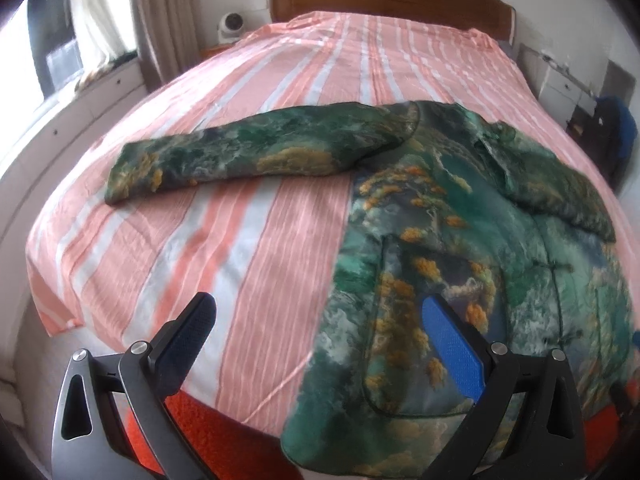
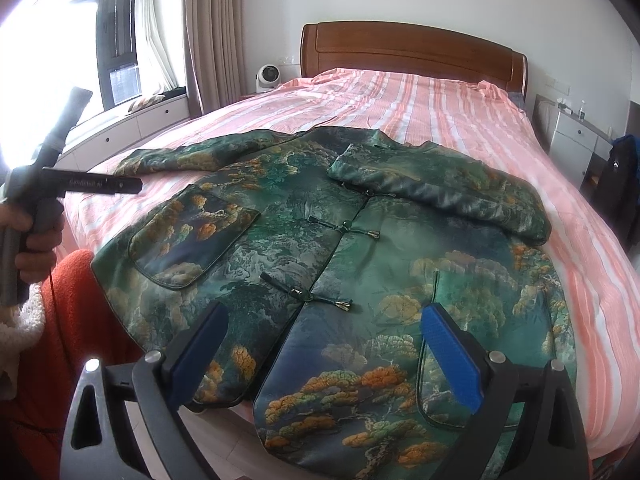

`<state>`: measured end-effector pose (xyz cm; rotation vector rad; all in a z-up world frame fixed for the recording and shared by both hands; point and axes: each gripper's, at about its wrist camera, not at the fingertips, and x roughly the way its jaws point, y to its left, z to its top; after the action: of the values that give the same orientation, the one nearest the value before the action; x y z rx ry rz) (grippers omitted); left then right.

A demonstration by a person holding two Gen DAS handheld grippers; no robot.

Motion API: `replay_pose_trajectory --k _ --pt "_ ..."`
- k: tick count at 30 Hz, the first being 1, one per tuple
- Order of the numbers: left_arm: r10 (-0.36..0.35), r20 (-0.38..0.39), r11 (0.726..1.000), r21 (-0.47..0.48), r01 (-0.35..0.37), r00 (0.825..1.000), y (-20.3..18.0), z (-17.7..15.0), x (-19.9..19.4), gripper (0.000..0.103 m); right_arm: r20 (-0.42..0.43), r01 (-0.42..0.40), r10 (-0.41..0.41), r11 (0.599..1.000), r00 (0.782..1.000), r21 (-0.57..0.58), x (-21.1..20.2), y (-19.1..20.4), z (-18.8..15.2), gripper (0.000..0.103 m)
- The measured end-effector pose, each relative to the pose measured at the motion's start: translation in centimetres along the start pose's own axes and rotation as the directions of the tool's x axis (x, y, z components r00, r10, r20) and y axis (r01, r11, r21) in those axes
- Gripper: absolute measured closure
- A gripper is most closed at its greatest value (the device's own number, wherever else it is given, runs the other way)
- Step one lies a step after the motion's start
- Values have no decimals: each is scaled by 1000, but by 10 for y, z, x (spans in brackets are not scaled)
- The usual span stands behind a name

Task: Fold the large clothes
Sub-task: 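Grasp the other sleeve cuff with the left tool and lift it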

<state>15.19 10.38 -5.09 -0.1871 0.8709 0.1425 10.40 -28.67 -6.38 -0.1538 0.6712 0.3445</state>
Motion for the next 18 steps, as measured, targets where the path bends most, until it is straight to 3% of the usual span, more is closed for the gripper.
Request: replay_pose_trajectory --k 2,4,8,11,14,15,16,17,18 --pt "-80 -6 988 -130 79 997 39 20 11 0 -1 4 -4 1000 1000 7 -1 -3 0 7" --pt "-143 6 954 -266 140 990 82 41 27 0 -5 8 -8 1000 1000 14 0 -5 1 7" --pt "-246 4 834 -509 214 969 163 69 83 0 -18 3 -3 1000 1000 9 2 -1 3 7" --pt "-230 4 740 -649 178 973 201 79 126 0 -31 -2 2 1000 1000 -7 5 7 3 7" --pt "-199 -21 685 -718 124 980 221 89 162 2 -52 -10 8 999 999 -38 8 18 3 7" --pt "-167 -12 664 -740 104 986 225 91 167 8 -58 -14 11 999 998 -46 9 21 2 7" --pt "-133 5 651 -754 91 991 227 93 169 23 -64 -18 14 998 998 -55 10 25 2 7" --pt "-108 13 648 -758 81 994 228 97 169 33 -66 -20 16 998 998 -59 10 27 2 7" --pt "-75 0 659 -750 50 997 226 103 170 52 -67 -23 19 998 998 -60 10 28 1 7"
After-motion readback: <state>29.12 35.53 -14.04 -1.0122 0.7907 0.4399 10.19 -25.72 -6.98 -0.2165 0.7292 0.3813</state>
